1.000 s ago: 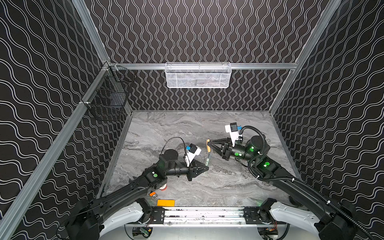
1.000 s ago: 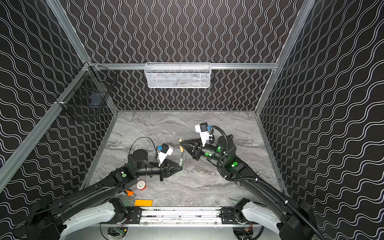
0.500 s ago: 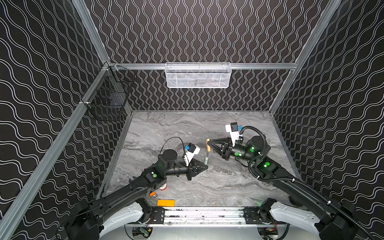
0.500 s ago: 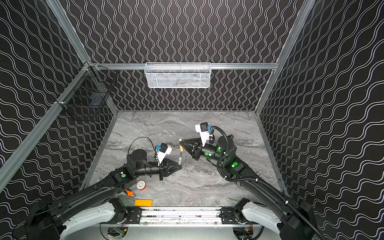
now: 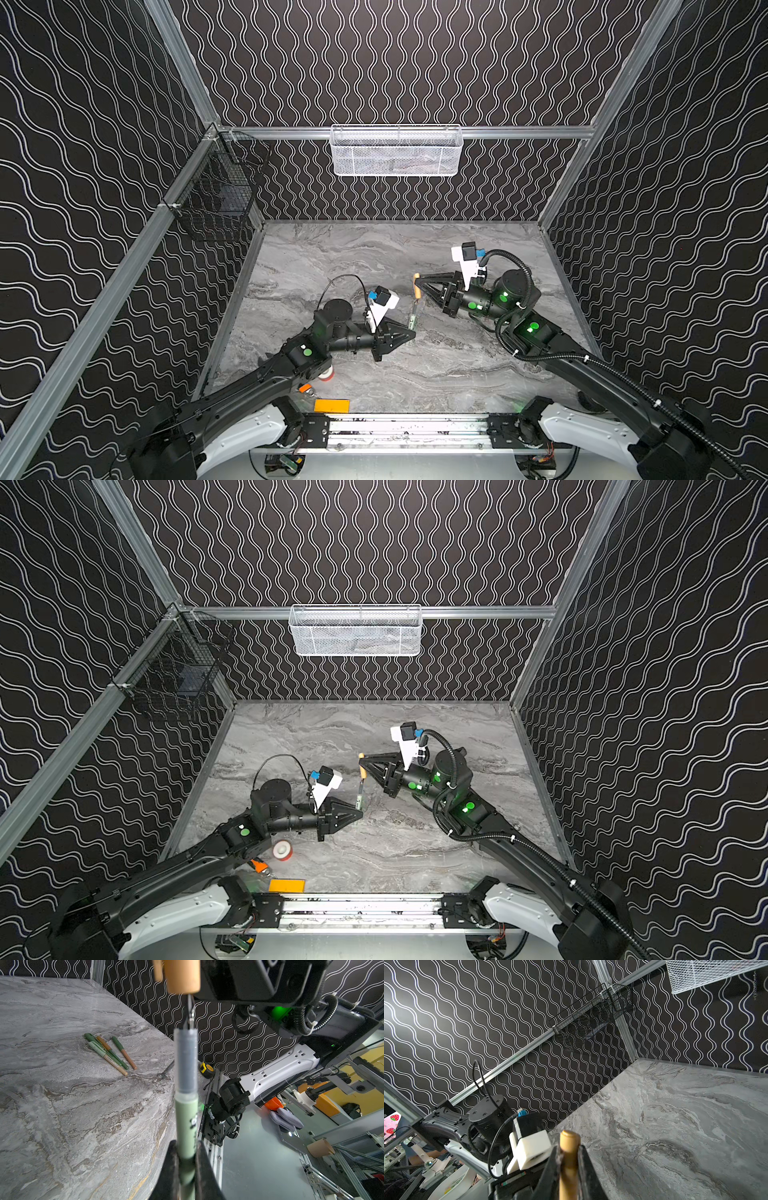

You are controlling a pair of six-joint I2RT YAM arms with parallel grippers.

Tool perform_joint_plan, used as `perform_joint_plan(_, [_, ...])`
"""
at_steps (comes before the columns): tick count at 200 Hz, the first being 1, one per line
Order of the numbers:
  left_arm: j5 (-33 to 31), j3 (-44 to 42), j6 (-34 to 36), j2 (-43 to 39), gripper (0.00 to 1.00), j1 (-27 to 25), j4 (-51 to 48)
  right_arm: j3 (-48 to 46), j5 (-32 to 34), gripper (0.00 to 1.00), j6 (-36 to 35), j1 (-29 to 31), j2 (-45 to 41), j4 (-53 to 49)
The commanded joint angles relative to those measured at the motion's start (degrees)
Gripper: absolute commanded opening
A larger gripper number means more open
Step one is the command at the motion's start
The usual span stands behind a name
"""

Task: Insert the pens into the pen caps
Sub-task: 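Lower the tan cap onto the light green pen tip with the right gripper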

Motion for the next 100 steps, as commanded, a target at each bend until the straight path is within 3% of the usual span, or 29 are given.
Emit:
perform_joint_plan(1, [-0.59,0.08,0.98,-0.01,0.0,0.15,1.48,0.13,-1.15,0.16,0.35,0.03,-0.07,0.86])
perform_joint_plan(100, [-0.84,0.36,1.04,-0.53,0.0,0.71,1.57,-1.93,-2.13,0.16,3.09,0.31,0.31,3.97])
